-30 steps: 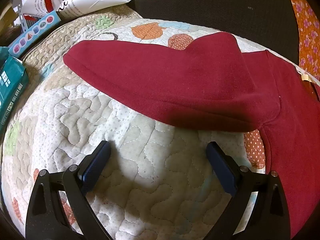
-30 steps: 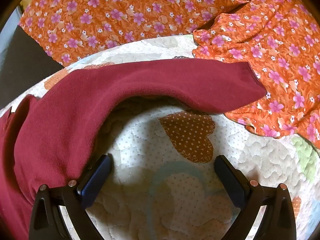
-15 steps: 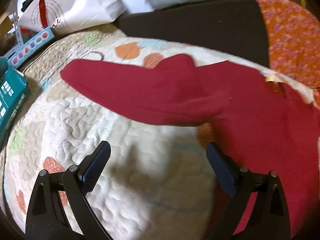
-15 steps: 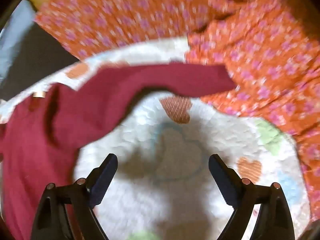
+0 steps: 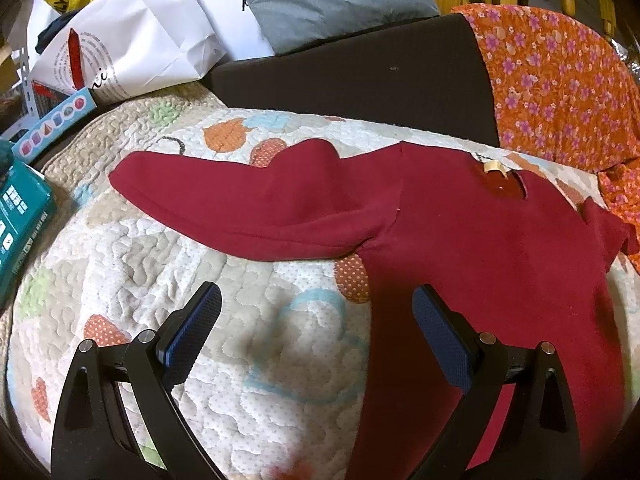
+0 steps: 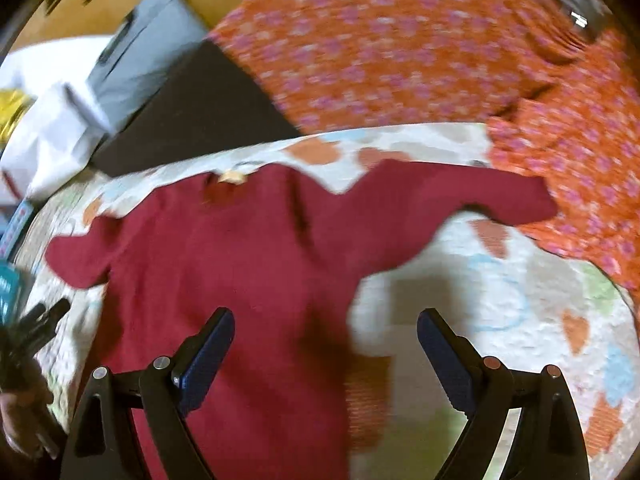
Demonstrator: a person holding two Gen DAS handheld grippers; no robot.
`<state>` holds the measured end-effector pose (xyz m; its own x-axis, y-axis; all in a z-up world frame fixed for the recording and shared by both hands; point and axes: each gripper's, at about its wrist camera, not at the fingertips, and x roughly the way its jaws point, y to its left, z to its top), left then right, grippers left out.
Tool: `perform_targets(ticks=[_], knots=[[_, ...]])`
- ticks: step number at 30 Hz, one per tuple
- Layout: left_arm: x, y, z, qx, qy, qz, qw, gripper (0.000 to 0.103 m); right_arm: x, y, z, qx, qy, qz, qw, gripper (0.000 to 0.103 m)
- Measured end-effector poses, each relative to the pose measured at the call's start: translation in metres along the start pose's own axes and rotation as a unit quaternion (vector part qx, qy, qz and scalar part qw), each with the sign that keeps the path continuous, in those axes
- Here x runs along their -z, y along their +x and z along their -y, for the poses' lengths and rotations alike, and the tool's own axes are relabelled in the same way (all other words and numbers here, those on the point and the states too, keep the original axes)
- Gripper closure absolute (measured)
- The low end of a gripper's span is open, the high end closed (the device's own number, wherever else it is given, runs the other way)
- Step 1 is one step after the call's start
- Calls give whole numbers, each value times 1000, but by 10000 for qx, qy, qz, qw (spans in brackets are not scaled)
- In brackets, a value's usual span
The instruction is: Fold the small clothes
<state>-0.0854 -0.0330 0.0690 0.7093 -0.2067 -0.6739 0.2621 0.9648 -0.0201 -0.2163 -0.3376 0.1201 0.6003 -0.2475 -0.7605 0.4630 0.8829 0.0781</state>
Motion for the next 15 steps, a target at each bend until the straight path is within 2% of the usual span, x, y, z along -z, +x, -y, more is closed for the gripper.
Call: perform_targets(ticks=[5, 8, 15], knots=[[-2, 12, -8, -62, -134, -147, 9998, 6, 3, 9, -37, -286, -344, -108, 9989, 11], [-3, 16, -9, -63, -178, -200, 9996, 6, 0, 16, -55, -282, -428, -125, 9986, 11], [-6, 18, -5, -17, -189, -196, 9996, 6, -1, 26, -69, -347, -405, -156, 9985, 11]])
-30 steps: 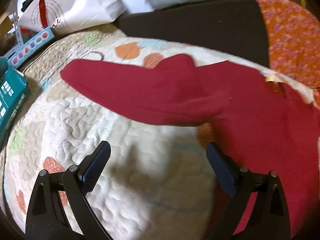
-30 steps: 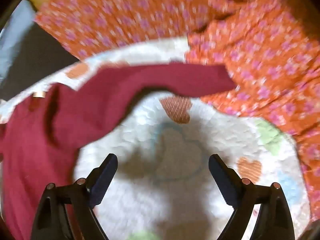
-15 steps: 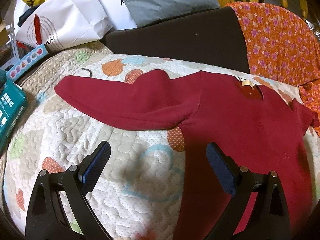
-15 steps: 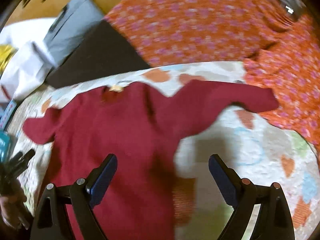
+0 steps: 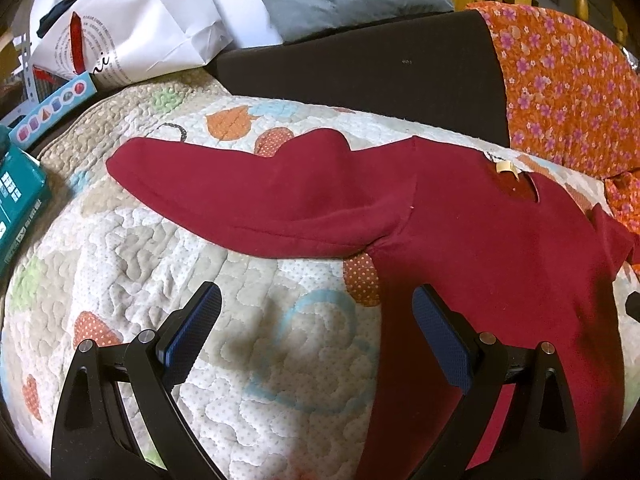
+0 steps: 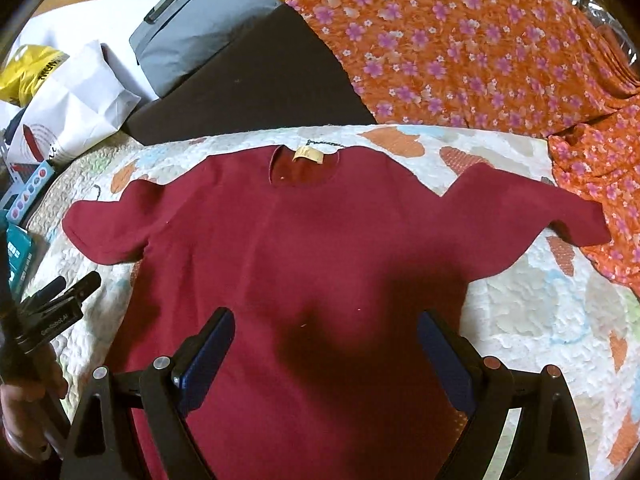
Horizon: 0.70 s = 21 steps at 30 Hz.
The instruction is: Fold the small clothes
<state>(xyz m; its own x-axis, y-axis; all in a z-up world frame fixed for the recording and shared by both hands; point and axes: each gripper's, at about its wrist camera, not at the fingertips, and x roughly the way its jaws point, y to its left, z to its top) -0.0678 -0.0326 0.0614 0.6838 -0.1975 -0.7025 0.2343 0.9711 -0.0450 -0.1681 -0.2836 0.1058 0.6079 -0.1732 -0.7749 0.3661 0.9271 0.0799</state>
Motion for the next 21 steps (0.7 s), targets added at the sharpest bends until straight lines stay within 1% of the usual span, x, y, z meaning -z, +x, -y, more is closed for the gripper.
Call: perform_targets(ticks=[5, 8, 14, 21], knots=[[1, 0, 4, -19, 79, 4, 10000, 6, 4, 3, 0, 19, 20, -17, 10000, 11], [-2, 0, 9, -3, 128, 15, 9999, 6, 5, 2, 4, 111, 15, 35, 9999, 11], [-4, -3, 18, 48, 228, 36, 9997, 6, 6, 3, 12, 86, 169, 5, 9998, 11], [-3, -9, 32, 179, 361, 91, 9991, 6, 6, 0, 16, 295, 207, 84, 9993, 11]])
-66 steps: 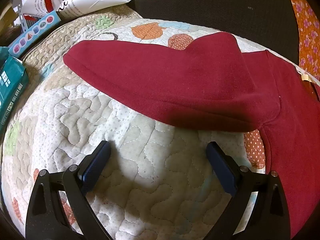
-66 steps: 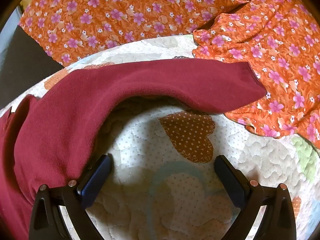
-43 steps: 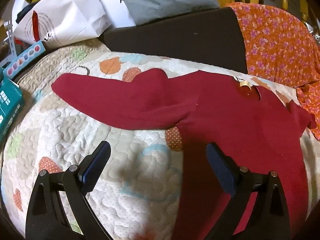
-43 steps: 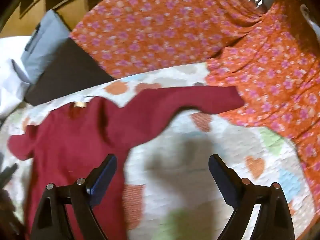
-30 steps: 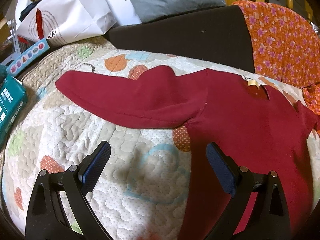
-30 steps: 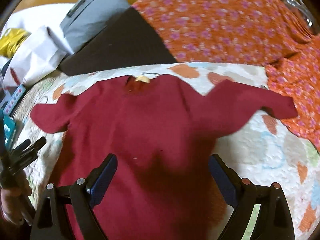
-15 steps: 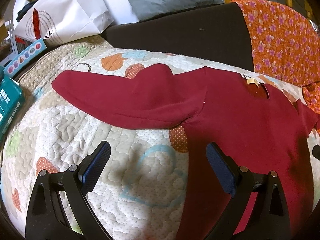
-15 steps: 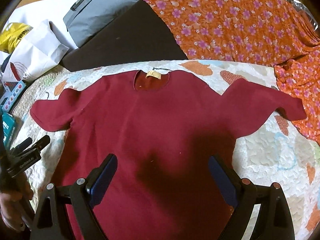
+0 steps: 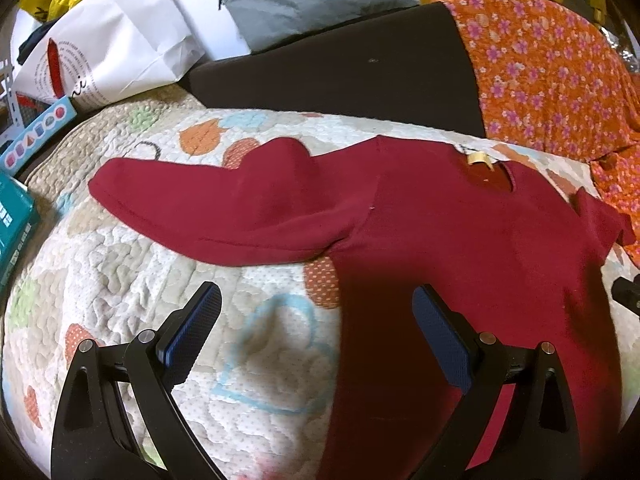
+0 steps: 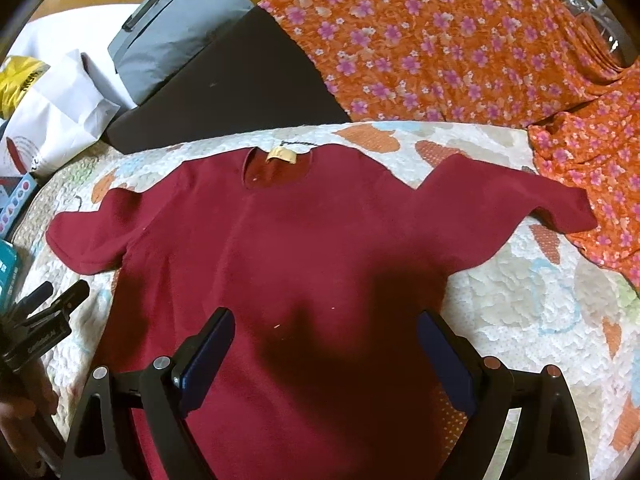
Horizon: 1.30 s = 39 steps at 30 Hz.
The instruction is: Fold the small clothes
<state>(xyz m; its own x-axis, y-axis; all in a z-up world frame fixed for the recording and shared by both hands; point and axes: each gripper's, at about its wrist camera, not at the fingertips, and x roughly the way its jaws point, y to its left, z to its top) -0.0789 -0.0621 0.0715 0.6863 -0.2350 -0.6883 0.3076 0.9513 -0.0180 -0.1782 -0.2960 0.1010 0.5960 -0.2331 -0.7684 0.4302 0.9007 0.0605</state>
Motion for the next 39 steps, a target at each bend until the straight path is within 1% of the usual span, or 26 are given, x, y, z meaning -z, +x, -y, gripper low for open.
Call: perform_targets(ticks=[3, 8, 21, 39], knots=[[0, 0, 6, 27, 104, -4, 9999, 6, 1, 0, 3, 28, 25, -13, 10000, 11], [0, 0, 12, 122, 112, -17, 9999, 6, 2, 2, 7, 46, 93, -58, 9999, 11], [2, 3, 22, 146, 288, -34, 9995, 6, 0, 3, 9, 44, 177, -80, 9998, 11], [3, 9, 26, 133, 340, -72, 9993, 6, 0, 13, 2, 34, 159, -207, 9997, 11]])
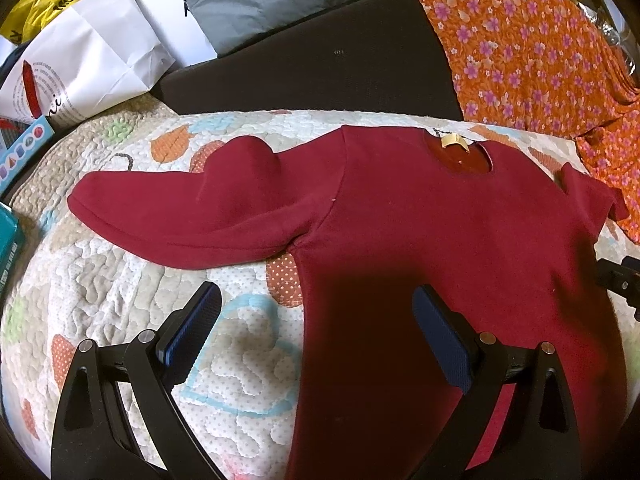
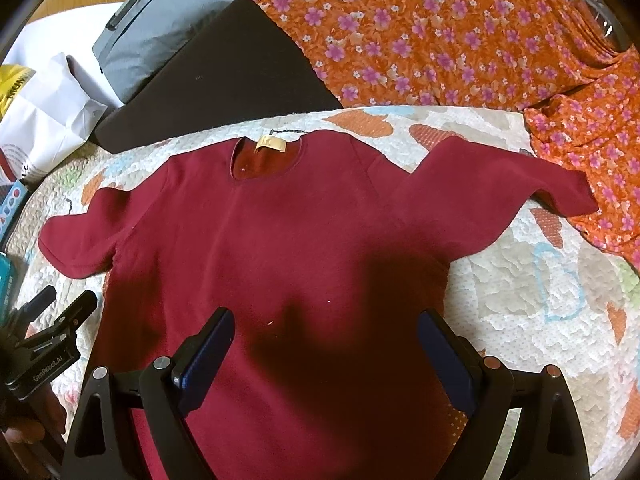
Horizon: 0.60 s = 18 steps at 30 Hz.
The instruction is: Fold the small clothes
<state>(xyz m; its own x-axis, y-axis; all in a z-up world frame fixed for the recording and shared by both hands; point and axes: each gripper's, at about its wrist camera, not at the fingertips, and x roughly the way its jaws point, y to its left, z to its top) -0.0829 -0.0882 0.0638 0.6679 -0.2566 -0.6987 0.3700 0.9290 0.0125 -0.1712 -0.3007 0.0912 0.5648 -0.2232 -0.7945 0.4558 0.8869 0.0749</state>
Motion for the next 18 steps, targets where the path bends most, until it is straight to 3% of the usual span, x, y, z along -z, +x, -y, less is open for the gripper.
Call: perform_targets(ticks=[18], knots=[[-1, 11, -7, -96, -94, -98, 9999, 6, -5, 17, -18, -86, -97, -129, 9998, 11]])
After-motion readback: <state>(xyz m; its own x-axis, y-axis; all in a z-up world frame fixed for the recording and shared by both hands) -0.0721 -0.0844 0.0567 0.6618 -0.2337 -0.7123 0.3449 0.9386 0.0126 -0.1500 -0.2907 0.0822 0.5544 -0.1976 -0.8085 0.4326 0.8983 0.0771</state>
